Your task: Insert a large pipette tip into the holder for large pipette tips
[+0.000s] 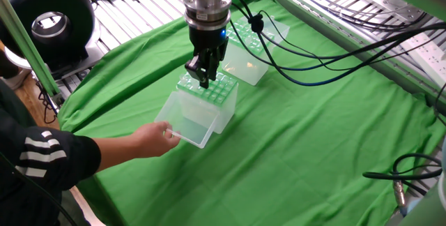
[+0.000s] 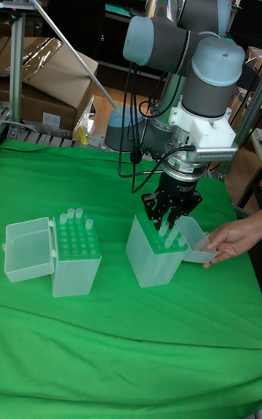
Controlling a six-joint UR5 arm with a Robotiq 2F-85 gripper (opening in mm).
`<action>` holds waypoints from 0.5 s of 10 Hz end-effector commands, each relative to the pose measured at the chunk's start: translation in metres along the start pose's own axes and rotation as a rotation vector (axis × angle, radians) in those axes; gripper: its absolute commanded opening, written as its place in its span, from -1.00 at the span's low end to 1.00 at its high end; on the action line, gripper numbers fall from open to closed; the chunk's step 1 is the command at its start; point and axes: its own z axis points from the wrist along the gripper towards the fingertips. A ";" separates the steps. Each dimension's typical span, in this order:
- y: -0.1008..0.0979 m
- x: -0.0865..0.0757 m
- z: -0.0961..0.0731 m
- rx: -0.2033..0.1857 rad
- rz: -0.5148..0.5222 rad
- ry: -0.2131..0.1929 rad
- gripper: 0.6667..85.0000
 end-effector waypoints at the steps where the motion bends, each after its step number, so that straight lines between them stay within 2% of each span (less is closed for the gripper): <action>1: 0.005 0.000 -0.004 -0.010 0.010 -0.002 -0.24; 4: 0.011 -0.004 -0.007 -0.007 0.031 0.003 -0.28; 5: 0.011 -0.005 -0.007 -0.003 0.041 0.001 -0.42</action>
